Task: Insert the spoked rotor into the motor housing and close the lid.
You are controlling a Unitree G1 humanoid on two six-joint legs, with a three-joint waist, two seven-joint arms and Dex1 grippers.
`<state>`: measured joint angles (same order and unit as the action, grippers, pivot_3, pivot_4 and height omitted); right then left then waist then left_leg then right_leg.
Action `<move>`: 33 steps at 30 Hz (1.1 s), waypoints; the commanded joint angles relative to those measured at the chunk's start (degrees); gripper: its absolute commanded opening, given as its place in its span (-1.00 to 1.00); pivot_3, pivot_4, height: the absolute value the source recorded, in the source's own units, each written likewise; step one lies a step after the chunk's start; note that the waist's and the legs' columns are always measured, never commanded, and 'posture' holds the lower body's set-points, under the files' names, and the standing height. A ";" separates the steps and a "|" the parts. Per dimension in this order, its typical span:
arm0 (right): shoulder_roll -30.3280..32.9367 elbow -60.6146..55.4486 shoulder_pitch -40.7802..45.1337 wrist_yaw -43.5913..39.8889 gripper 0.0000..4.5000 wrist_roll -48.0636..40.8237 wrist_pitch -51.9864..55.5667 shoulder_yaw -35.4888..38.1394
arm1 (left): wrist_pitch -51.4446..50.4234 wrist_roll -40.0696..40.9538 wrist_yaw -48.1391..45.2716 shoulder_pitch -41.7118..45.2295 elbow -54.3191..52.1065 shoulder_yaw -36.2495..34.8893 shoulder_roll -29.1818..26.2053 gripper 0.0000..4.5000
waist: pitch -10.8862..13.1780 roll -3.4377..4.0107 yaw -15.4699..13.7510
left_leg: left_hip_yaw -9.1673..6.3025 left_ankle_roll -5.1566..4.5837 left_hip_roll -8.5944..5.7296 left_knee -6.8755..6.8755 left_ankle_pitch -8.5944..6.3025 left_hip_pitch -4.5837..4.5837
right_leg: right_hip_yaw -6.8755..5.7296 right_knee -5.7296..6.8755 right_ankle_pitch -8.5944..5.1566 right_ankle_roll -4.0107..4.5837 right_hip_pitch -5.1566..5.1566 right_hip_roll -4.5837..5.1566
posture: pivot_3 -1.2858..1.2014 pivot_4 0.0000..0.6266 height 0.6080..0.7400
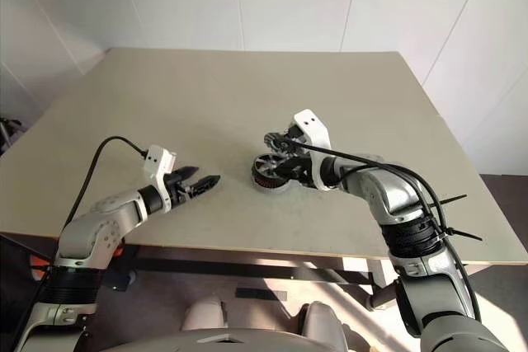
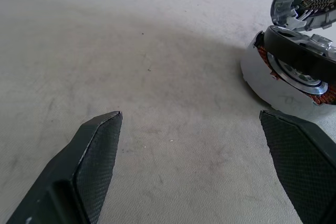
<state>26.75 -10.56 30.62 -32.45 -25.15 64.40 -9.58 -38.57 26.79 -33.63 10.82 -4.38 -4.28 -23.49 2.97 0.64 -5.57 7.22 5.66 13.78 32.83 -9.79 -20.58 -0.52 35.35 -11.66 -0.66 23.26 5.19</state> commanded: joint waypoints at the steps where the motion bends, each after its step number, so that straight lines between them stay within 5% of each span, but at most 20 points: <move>1: 0.34 0.01 1.08 -0.84 -0.16 0.48 -1.98 0.18 | 0.82 0.09 -0.30 0.58 -1.14 -0.41 -0.17 0.97 | 0.00 0.00 0.01 | 0.00 0.00 0.00 0.00 0.00 0.00 | 0.00 0.00 0.00 0.00 0.00 0.00 | 0.03 -1.00 1.00; 19: -0.94 2.83 -0.99 -2.28 -0.16 2.51 -3.99 -2.11 | 0.81 -0.08 -0.05 0.78 -0.77 -0.75 -0.28 0.97 | -0.01 -0.01 0.06 | 0.00 -0.01 0.00 0.01 -0.01 0.03 | 0.00 0.01 0.00 0.01 -0.03 0.00 | 0.03 -1.00 1.00; 25: -1.03 2.14 -0.43 -2.53 -0.99 2.15 -4.04 -1.11 | 0.97 -0.32 -0.05 0.57 -0.80 -0.70 -0.34 0.97 | 0.00 -0.01 0.05 | 0.00 -0.02 -0.01 0.03 -0.01 0.04 | 0.00 0.02 0.00 0.01 -0.03 0.00 | 0.03 -1.00 1.00; 33: -1.02 -0.64 0.25 -3.52 -0.99 -0.07 -2.65 0.67 | 1.14 -0.55 0.01 0.18 -0.91 -0.43 -0.05 0.97 | 0.00 -0.01 0.05 | 0.00 -0.03 0.00 0.02 -0.02 0.02 | 0.00 0.01 0.01 0.01 -0.03 0.00 | 0.03 -1.00 1.00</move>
<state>25.67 -7.81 29.53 -35.07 -23.23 61.74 -11.36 -38.54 26.33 -33.53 10.70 -4.36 -4.29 -23.46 2.97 0.63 -5.53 7.22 5.63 13.78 32.86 -9.81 -20.56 -0.52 35.36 -11.65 -0.65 23.23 5.19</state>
